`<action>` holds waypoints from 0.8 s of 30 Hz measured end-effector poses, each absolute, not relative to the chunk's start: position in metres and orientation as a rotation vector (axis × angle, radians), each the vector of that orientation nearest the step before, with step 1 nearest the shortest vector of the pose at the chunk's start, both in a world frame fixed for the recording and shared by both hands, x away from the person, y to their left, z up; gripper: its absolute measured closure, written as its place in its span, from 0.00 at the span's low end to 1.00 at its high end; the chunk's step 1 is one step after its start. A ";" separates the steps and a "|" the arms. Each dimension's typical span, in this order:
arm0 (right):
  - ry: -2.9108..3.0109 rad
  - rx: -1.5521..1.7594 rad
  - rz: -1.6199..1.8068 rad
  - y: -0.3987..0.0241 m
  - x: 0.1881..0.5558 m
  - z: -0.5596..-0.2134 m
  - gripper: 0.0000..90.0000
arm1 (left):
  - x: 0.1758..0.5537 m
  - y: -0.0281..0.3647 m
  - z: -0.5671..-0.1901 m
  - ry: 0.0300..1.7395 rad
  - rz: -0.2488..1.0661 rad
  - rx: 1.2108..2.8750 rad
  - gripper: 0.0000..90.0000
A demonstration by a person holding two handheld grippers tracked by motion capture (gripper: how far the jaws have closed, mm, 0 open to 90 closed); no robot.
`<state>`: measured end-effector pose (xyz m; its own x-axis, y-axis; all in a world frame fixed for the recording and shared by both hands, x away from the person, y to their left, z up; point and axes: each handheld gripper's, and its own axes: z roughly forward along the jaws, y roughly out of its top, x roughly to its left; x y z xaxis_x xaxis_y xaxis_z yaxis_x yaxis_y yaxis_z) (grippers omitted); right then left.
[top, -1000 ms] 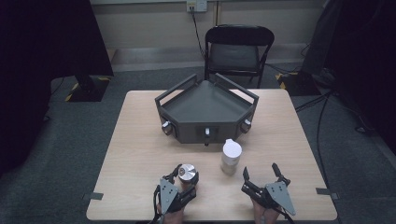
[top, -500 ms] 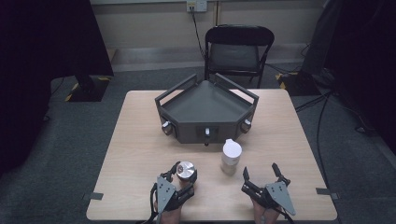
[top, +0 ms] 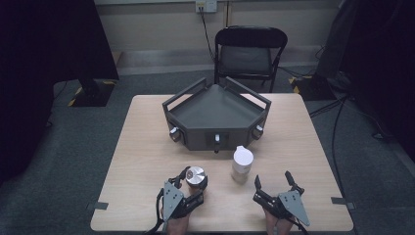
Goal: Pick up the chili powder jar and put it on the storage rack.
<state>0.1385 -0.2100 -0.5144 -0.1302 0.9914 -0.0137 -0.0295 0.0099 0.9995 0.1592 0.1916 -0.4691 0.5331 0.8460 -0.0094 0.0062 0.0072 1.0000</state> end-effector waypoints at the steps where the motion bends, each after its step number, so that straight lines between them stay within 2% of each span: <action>1: 1.288 1.115 1.309 -0.210 0.138 -0.514 0.01 | 0.160 0.192 -0.468 0.790 0.777 1.419 0.39; 24: 1.290 1.114 1.311 -0.210 0.138 -0.514 0.01 | 0.194 0.203 -0.428 0.736 0.761 1.387 0.39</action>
<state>0.1383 -0.2104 -0.5144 -0.1320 0.9912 -0.0129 -0.0291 0.0091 0.9995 0.1941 0.2033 -0.4277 0.5682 0.8228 -0.0090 -0.0356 0.0355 0.9987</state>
